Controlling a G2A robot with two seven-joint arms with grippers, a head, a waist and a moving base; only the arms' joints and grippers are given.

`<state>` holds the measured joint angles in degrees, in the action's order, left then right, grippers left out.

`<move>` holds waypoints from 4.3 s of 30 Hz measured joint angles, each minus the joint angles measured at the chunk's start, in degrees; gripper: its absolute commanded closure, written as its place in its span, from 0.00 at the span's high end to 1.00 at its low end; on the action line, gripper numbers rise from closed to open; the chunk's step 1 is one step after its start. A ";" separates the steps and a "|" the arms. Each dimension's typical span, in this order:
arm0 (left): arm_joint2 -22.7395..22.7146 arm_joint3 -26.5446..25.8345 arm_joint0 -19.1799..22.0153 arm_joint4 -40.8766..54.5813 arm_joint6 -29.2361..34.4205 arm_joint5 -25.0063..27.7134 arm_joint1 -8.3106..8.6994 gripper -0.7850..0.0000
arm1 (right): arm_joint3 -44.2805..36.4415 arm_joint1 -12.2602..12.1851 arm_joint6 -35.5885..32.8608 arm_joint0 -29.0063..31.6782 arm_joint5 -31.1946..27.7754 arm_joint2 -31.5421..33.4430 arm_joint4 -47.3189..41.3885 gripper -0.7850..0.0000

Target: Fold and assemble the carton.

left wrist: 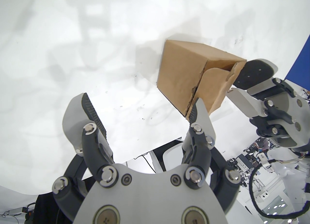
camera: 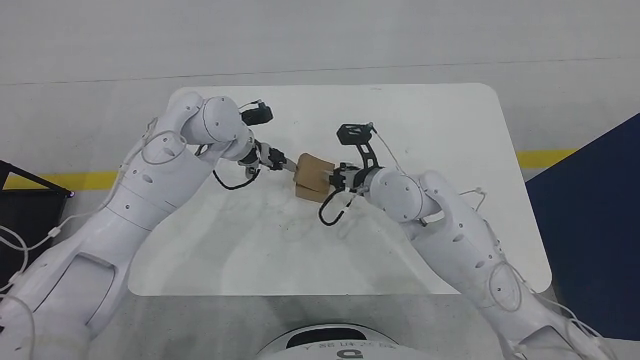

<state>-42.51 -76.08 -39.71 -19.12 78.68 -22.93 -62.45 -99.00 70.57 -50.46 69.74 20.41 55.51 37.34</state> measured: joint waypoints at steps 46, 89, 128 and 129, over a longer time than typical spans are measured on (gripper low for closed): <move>1.84 5.17 2.07 0.74 0.79 1.44 -1.84 1.00 | 3.30 0.36 -0.38 -1.96 -0.56 0.41 -6.57 0.35; 1.54 5.07 1.33 1.56 -0.30 2.48 -2.51 1.00 | 1.67 0.08 -0.31 -0.81 -0.42 0.44 -4.78 0.32; -2.29 2.44 -2.11 3.72 -1.71 3.32 -1.38 1.00 | 1.23 0.02 -0.29 -0.24 -0.01 0.51 -3.88 0.26; -1.84 2.81 -2.03 3.46 -1.65 3.38 -1.50 1.00 | 1.21 0.01 -0.29 -0.20 0.00 0.55 -3.88 0.26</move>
<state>-44.35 -73.27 -41.74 -15.66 77.03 -19.55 -63.95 -97.79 70.57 -50.75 69.54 20.41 56.05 33.46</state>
